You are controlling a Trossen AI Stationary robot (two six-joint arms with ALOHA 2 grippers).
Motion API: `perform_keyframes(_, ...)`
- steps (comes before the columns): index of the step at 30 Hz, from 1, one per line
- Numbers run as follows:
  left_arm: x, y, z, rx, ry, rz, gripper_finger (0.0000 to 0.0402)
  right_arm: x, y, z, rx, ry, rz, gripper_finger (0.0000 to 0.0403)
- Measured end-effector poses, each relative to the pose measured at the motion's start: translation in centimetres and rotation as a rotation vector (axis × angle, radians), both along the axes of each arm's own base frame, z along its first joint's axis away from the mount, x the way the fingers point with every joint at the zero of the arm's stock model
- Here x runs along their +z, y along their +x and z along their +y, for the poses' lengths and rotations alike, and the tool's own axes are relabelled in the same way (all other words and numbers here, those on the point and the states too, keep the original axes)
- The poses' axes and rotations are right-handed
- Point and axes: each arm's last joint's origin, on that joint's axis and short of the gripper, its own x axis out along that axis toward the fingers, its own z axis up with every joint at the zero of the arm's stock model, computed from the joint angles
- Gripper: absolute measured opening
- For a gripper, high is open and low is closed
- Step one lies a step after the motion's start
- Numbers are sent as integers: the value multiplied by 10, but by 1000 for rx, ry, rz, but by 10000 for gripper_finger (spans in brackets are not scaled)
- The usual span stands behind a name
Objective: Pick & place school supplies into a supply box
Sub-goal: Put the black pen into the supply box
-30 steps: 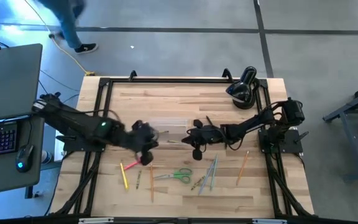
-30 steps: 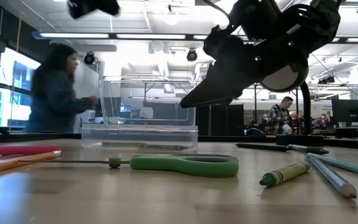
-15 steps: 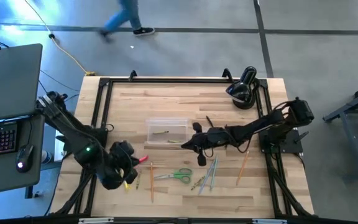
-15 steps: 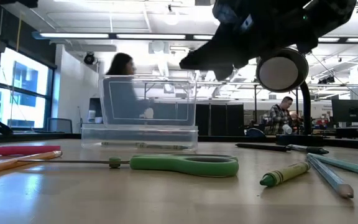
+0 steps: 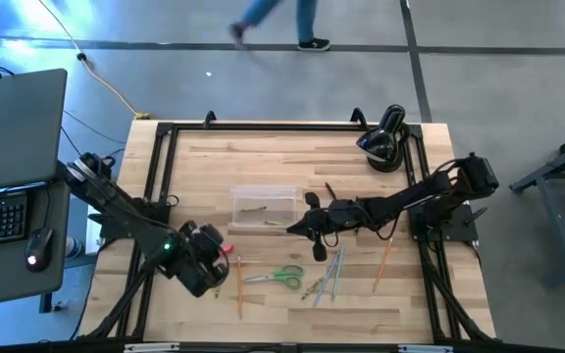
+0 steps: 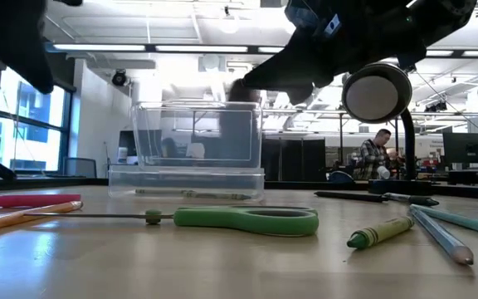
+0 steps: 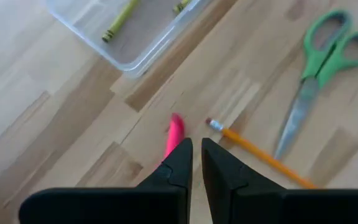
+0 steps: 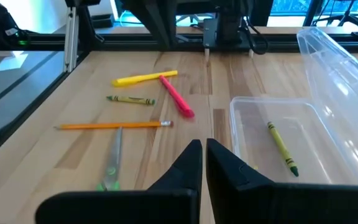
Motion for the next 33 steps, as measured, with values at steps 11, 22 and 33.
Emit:
perform_keyframes(11,26,-16,5,-39,79,31,67,0,0,0,-4,14,1,1)
perform_keyframes(22,29,-72,-7,59,207,-164,67,0,0,0,-4,9,-1,1)
perform_keyframes(33,-26,-70,-20,18,75,-253,67,0,0,-1,-9,9,-4,0)
